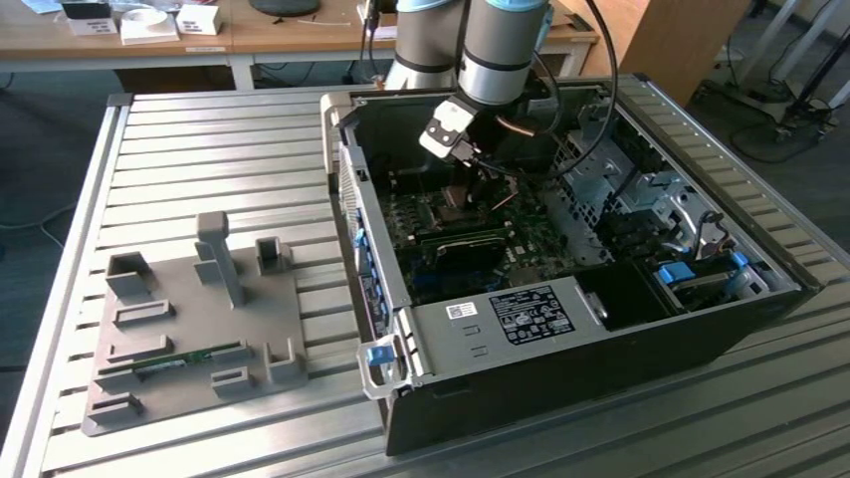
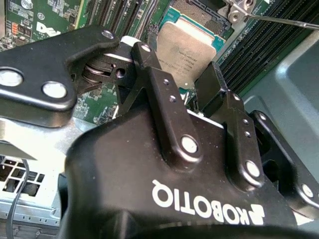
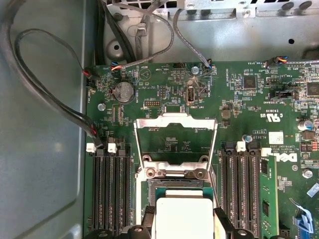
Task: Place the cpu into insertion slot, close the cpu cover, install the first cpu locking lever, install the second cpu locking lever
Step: 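Place the cpu into insertion slot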
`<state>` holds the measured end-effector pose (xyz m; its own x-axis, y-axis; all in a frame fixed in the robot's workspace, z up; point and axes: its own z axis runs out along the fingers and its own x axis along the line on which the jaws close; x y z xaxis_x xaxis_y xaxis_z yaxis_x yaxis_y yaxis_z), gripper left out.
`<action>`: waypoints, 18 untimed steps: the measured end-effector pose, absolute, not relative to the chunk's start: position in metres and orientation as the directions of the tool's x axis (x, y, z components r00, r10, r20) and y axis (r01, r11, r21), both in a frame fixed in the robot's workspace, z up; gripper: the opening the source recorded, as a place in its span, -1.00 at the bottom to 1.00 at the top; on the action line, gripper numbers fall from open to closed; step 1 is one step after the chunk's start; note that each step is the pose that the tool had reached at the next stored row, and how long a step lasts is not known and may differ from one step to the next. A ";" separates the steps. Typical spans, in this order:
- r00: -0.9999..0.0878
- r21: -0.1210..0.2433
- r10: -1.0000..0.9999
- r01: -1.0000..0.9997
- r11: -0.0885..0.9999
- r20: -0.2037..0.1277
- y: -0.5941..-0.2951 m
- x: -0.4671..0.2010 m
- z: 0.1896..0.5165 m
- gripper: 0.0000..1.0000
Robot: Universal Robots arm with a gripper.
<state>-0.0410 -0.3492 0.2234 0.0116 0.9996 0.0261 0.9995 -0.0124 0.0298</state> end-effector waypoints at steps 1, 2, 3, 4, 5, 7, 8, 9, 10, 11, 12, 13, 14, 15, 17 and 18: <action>0.012 0.030 1.000 0.999 -0.012 0.026 -0.349 -0.041 0.223 0.07; 0.012 0.030 1.000 0.999 -0.012 0.027 -0.349 -0.042 0.223 0.07; 0.012 0.030 1.000 0.999 -0.012 0.027 -0.349 -0.043 0.223 0.07; 0.012 0.030 1.000 0.999 -0.012 0.026 -0.349 -0.044 0.223 0.07; 0.012 0.030 1.000 0.999 -0.012 0.026 -0.349 -0.045 0.223 0.07; 0.012 0.030 1.000 0.999 -0.012 0.027 -0.349 -0.045 0.222 0.07; 0.012 0.030 1.000 0.999 -0.012 0.026 -0.349 -0.045 0.221 0.07; 0.012 0.029 1.000 0.999 -0.012 0.026 -0.349 -0.045 0.220 0.07; 0.012 0.029 1.000 0.999 -0.012 0.026 -0.349 -0.045 0.219 0.07; 0.012 0.029 1.000 1.000 -0.012 0.026 -0.349 -0.045 0.219 0.07; 0.012 0.029 1.000 1.000 -0.012 0.026 -0.348 -0.045 0.219 0.07; 0.012 0.028 1.000 1.000 -0.013 0.026 -0.348 -0.045 0.219 0.07; 0.012 0.028 1.000 1.000 -0.013 0.026 -0.347 -0.045 0.219 0.07; 0.012 0.028 1.000 1.000 -0.013 0.026 -0.347 -0.045 0.218 0.07; 0.012 0.028 1.000 1.000 -0.012 0.026 -0.346 -0.045 0.218 0.07; 0.012 0.027 1.000 1.000 -0.012 0.027 -0.346 -0.045 0.217 0.07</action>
